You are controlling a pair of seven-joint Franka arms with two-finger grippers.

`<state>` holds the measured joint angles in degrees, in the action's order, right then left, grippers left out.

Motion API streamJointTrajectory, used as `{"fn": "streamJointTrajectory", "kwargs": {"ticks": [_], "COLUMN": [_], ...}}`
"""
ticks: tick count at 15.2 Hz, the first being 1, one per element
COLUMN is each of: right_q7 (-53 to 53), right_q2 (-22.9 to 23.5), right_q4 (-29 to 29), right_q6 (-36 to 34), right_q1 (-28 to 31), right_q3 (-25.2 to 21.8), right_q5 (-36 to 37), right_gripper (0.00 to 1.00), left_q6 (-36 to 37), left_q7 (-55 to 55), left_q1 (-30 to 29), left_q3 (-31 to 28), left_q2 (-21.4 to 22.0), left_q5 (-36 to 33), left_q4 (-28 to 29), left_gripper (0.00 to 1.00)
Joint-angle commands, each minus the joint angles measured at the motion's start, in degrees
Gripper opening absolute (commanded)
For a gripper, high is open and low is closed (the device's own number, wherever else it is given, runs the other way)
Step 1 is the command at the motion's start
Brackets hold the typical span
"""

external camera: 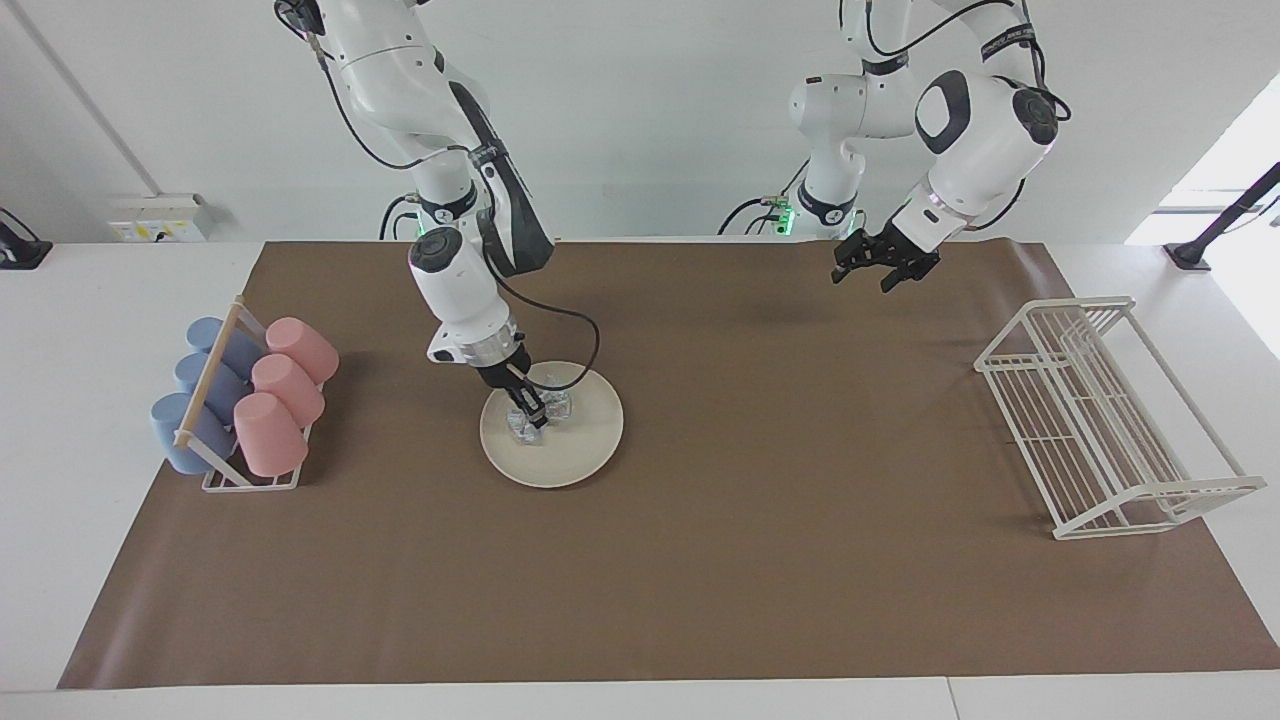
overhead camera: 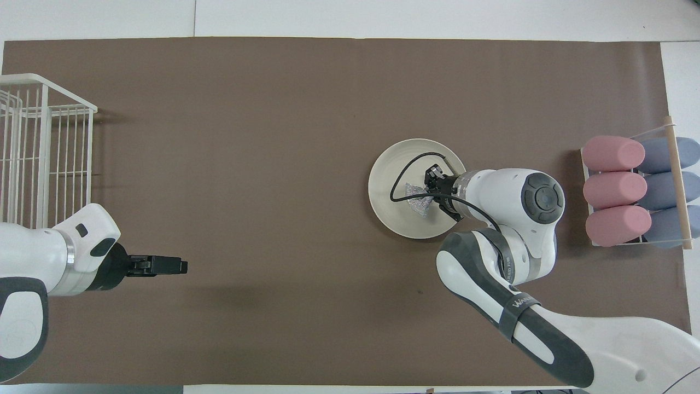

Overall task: Wipe plate with sponge
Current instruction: 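Rub the scrubber around the plate surface with the right gripper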

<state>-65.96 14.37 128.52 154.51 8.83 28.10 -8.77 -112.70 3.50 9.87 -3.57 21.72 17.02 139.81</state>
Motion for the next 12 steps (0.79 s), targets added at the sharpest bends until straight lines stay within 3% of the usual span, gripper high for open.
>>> {"fn": "streamJointTrajectory", "kwargs": {"ticks": [1,8,12], "right_q7": [-3.18,-15.15,-11.06], "right_q2": [3.21,5.05,4.97], "right_q4": [1.38,0.86,0.86], "right_q6": [2.47,7.04,7.12], "right_q1": [-0.65,-5.66,-5.05], "right_q3": [0.73,0.82,0.47], "right_q5": [0.25,-0.1,-0.1], "right_gripper": [0.0,0.0,0.0], "left_q6": [-0.41,-0.41,-0.5], "left_q7": [-1.39,-1.48,-1.48], "left_q1": [-0.47,-1.35,-1.35], "left_q3": [0.32,0.32,0.32], "left_q2": [-0.8,-1.16,-1.16], "left_q5": [-1.28,-1.2,-1.2], "left_q4": [-1.03,-1.38,-1.47], "left_gripper": [1.0,1.0,1.0]}}
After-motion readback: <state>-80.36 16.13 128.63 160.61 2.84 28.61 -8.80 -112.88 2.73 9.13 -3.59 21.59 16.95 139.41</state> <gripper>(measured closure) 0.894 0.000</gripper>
